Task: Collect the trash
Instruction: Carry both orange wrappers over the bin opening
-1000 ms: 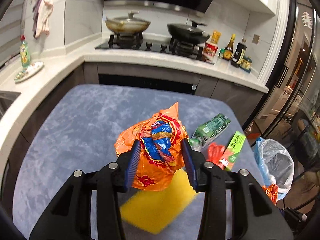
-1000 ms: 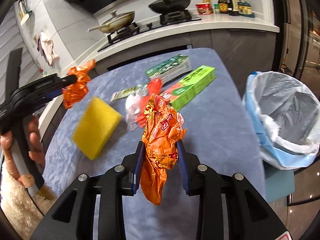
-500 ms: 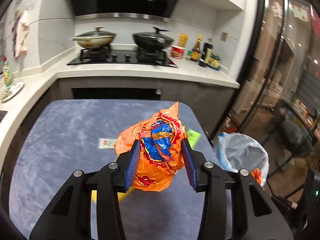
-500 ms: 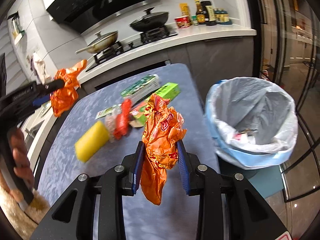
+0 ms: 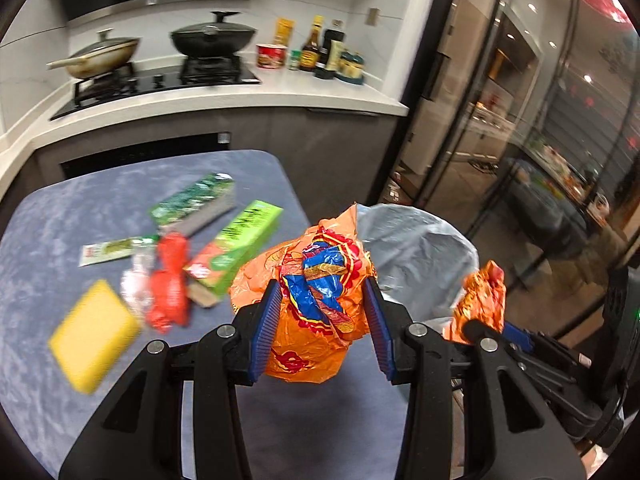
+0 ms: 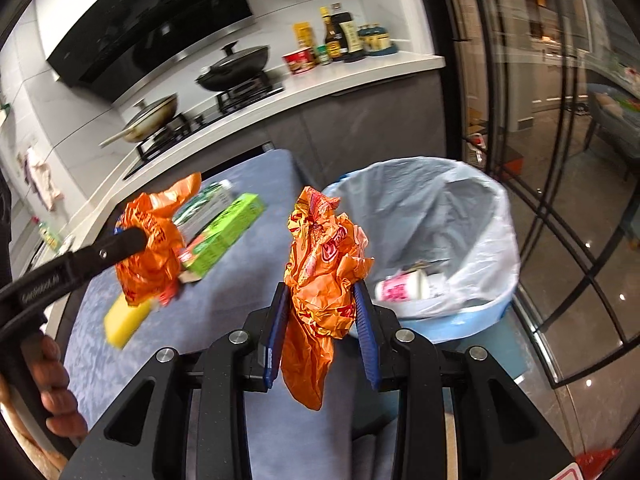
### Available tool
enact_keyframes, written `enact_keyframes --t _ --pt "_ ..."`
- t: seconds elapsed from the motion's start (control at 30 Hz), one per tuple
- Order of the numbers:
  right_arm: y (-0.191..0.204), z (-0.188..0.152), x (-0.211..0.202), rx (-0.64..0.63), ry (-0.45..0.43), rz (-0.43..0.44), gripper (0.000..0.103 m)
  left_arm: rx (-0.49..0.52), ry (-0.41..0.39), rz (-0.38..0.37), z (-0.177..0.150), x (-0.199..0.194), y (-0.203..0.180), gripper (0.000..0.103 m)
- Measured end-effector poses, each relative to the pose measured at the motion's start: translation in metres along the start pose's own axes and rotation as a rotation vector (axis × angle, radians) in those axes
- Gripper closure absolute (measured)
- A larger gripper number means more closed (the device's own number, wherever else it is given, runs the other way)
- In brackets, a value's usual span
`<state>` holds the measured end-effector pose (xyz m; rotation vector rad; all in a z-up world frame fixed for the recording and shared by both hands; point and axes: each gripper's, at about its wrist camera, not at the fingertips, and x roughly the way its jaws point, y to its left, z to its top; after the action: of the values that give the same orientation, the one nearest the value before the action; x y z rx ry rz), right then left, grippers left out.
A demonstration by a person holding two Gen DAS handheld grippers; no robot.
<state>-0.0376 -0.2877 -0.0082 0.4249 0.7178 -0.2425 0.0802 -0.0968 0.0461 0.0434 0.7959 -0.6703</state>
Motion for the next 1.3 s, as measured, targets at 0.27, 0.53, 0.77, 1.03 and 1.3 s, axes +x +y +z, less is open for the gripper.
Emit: enact_keyframes --t 0.27,0.53,0.77,1.03,1.3 --pt "-0.044 0.024 0.010 0.034 -0.034 -0.065 0.072 0.045 0.066 -0.085 0.008 0.052 -0.050 0.063" --pt "-0.073 0.045 0.034 0.058 -0.035 -0.097 0.071 0.060 0.112 -0.111 0.019 0.101 -0.080 0.063" --pt "-0.087 0.056 0.056 0.068 -0.017 -0.110 0.071 0.068 0.147 -0.105 0.021 0.132 -0.090 0.062" --pt "-0.096 0.061 0.076 0.069 0.005 -0.123 0.066 0.070 0.188 -0.102 0.020 0.154 -0.093 0.057" --pt "-0.098 0.060 0.075 0.085 -0.006 -0.137 0.057 0.054 0.188 -0.083 0.021 0.158 -0.089 0.047"
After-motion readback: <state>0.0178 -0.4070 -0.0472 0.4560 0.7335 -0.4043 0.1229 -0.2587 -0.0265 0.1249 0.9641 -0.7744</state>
